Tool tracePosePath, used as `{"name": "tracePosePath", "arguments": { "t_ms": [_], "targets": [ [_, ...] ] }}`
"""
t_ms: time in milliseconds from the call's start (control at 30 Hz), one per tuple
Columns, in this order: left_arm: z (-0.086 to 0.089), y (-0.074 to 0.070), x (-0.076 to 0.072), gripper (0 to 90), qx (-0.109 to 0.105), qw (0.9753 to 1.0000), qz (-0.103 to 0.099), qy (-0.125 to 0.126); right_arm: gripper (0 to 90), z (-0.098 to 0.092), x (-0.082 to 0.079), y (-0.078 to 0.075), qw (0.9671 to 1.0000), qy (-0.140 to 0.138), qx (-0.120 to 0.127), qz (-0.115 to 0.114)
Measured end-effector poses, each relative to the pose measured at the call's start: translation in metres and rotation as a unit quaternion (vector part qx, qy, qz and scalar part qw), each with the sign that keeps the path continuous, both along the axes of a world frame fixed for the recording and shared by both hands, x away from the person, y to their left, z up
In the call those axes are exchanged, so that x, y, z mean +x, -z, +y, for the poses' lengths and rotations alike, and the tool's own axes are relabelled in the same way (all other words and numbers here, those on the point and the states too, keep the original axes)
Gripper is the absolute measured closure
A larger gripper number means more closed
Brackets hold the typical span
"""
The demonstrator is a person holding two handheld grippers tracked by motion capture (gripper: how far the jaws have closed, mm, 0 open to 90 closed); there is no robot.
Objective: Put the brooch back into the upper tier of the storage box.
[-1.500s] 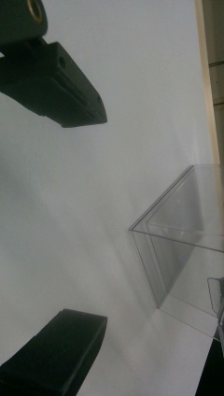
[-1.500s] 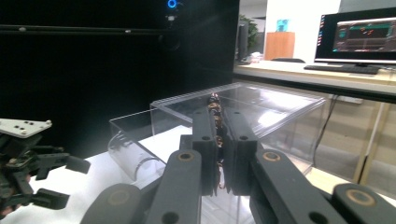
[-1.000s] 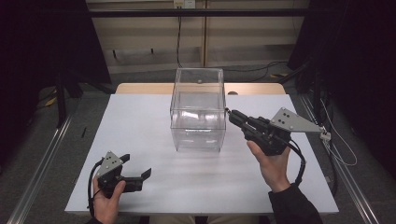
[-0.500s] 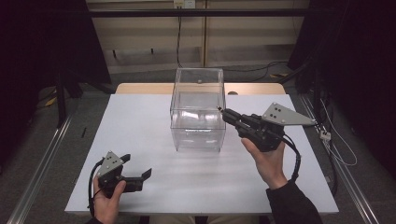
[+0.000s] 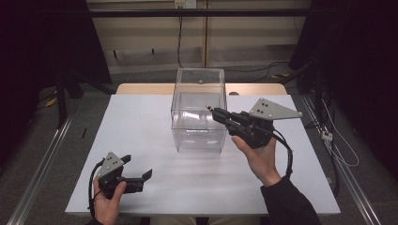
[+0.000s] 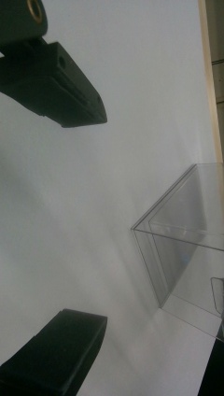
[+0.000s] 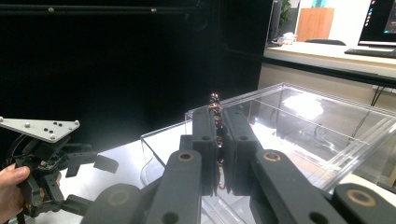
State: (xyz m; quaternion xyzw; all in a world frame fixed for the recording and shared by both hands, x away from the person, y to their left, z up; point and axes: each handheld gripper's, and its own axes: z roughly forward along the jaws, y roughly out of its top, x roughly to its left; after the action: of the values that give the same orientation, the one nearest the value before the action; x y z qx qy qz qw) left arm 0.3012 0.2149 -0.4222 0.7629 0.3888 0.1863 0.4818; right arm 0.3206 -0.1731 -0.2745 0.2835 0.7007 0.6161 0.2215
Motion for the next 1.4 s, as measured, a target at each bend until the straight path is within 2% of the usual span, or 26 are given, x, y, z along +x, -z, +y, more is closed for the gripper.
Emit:
{"name": "tracePosePath", "arguments": {
  "t_ms": [300, 467, 667, 833, 1400],
  "targets": [
    [0.0, 0.0, 0.0, 4.2, 0.001, 1.0, 0.001, -0.001, 85.0, 0.01, 0.008, -0.003, 1.0, -0.006, -0.003, 0.005],
    [0.0, 0.0, 0.0, 4.2, 0.0, 1.0, 0.001, 0.0, 84.9, 0.018, 0.013, -0.004, 0.9997, -0.008, -0.024, 0.007],
    [0.001, 0.0, 0.0, 4.2, 0.002, 1.0, -0.001, 0.001, 84.9, 0.024, 0.017, -0.006, 0.9997, -0.013, -0.017, 0.011],
    [0.001, -0.001, 0.0, 4.2, 0.0, 1.0, -0.002, -0.003, 84.9, 0.032, 0.018, -0.004, 0.9993, -0.011, -0.034, 0.008],
    [0.001, -0.001, 0.0, 4.3, 0.002, 1.0, -0.001, -0.002, 84.8, 0.028, 0.021, 0.005, 0.9988, -0.008, -0.038, 0.028]
  ]
}}
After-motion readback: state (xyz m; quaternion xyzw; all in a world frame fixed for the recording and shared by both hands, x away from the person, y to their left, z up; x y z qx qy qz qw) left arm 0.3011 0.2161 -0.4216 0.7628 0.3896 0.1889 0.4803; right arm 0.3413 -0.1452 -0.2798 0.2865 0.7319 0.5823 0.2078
